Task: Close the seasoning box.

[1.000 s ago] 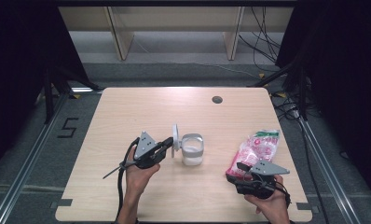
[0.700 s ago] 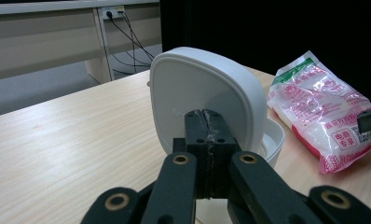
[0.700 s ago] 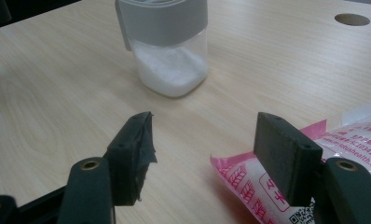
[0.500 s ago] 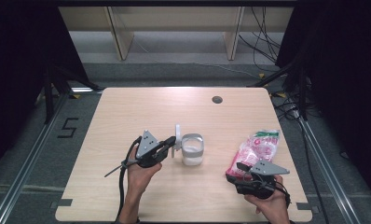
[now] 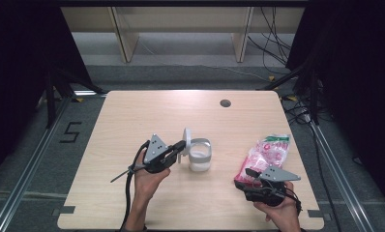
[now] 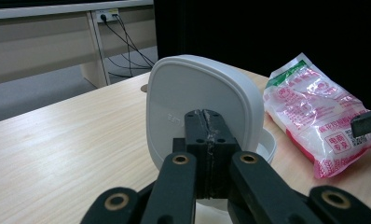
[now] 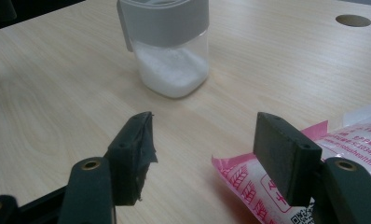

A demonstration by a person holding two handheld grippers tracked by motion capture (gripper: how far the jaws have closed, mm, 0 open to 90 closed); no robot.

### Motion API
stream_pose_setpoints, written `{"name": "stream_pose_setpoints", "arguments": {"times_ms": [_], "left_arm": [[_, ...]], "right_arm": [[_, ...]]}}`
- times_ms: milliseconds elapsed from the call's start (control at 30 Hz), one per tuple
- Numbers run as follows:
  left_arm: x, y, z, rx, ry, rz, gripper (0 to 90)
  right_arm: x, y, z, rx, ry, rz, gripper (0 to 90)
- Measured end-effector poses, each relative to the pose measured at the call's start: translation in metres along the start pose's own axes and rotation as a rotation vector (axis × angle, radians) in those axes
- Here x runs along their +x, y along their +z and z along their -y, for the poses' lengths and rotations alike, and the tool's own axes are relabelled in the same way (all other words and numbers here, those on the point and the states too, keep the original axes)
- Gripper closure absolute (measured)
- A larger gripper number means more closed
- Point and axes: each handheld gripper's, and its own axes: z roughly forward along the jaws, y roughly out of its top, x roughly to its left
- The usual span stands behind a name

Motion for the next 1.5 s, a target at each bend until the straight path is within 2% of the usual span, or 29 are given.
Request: {"name": "stream_pose_setpoints", "arguments": {"times_ms": [33, 67, 267, 300, 367, 400, 467, 500, 567, 667, 700, 733, 767, 800, 867, 900, 1033, 1100, 1167, 1233, 1267, 1367, 1400, 1467, 1500], "left_arm": [[-0.001, 0.002, 0.000, -0.009, -0.015, 0.004, 89.1], [-0.001, 0.002, -0.001, -0.003, 0.003, 0.002, 89.1], [-0.006, 0.005, 0.000, -0.001, -0.008, 0.012, 89.1], [-0.005, 0.005, -0.001, 0.001, 0.006, 0.014, 89.1], [-0.007, 0.007, -0.001, -0.003, -0.007, 0.015, 89.0], [-0.007, 0.007, -0.001, -0.002, 0.008, 0.019, 89.0], [-0.008, 0.008, -0.001, 0.003, -0.003, 0.018, 88.4], [-0.008, 0.008, -0.001, 0.003, 0.010, 0.020, 87.6], [-0.008, 0.009, 0.000, 0.001, 0.005, 0.029, 86.0], [-0.009, 0.006, 0.001, 0.006, -0.015, 0.032, 78.7], [-0.009, 0.005, 0.001, 0.004, -0.007, 0.036, 76.6], [-0.010, 0.003, 0.001, 0.000, -0.024, 0.038, 74.2], [-0.009, 0.002, 0.001, 0.005, -0.014, 0.038, 70.4], [-0.009, 0.001, 0.002, 0.005, -0.016, 0.042, 67.9], [-0.009, -0.001, 0.002, 0.014, -0.018, 0.044, 57.2], [-0.009, -0.003, 0.003, 0.014, -0.028, 0.043, 55.2], [-0.010, -0.007, 0.005, 0.029, -0.026, 0.035, 48.1], [-0.011, -0.008, 0.007, 0.036, -0.022, 0.045, 47.7], [-0.012, -0.008, 0.008, 0.022, -0.034, 0.056, 46.2], [-0.013, -0.010, 0.009, 0.041, -0.032, 0.047, 40.9], [-0.013, -0.010, 0.010, 0.044, -0.016, 0.052, 39.9], [-0.016, -0.011, 0.012, 0.046, -0.015, 0.053, 37.7], [-0.017, -0.011, 0.013, 0.042, -0.018, 0.053, 36.5], [-0.018, -0.012, 0.014, 0.048, -0.019, 0.057, 33.3], [-0.018, -0.013, 0.015, 0.054, -0.005, 0.059, 32.3]], "right_arm": [[0.000, 0.000, 0.000, 0.000, 0.001, -0.001, 38.8], [0.000, 0.000, 0.000, -0.001, 0.000, 0.000, 38.8], [0.000, 0.000, 0.000, 0.000, -0.001, -0.001, 38.8], [0.000, 0.000, 0.000, 0.000, -0.001, -0.003, 38.8], [0.000, -0.001, 0.000, 0.002, -0.002, 0.004, 38.8], [0.000, -0.001, 0.000, 0.000, -0.001, 0.009, 38.8], [0.000, -0.001, 0.000, 0.003, -0.002, 0.003, 38.8], [0.000, -0.001, 0.000, 0.003, -0.002, 0.008, 38.8], [0.000, -0.001, 0.000, -0.002, -0.007, 0.008, 38.9], [0.001, -0.001, 0.000, -0.002, 0.018, -0.004, 38.8], [0.002, -0.002, 0.000, 0.002, 0.027, -0.005, 38.9], [0.000, -0.001, 0.000, -0.006, 0.002, -0.005, 38.8], [0.000, -0.001, 0.000, -0.006, 0.003, -0.006, 38.8], [0.004, -0.003, 0.000, 0.008, 0.032, 0.002, 38.8], [0.003, -0.002, 0.000, 0.012, 0.022, -0.004, 38.7], [0.003, -0.002, 0.000, 0.012, 0.022, -0.004, 38.7], [0.002, -0.002, 0.000, 0.012, 0.015, 0.000, 38.6], [0.003, -0.002, 0.000, 0.013, 0.019, -0.002, 38.6], [0.003, -0.002, 0.001, 0.014, 0.016, -0.006, 38.6], [0.001, -0.002, 0.000, 0.004, -0.008, 0.002, 38.6], [0.001, -0.002, 0.000, 0.006, -0.004, 0.002, 38.6], [0.001, -0.001, 0.000, 0.006, -0.003, 0.000, 38.6], [0.003, -0.002, 0.001, 0.017, 0.019, -0.003, 38.6], [0.003, -0.002, 0.001, 0.015, 0.022, -0.003, 38.6], [0.003, -0.002, 0.001, 0.019, 0.021, -0.005, 38.5]]}}
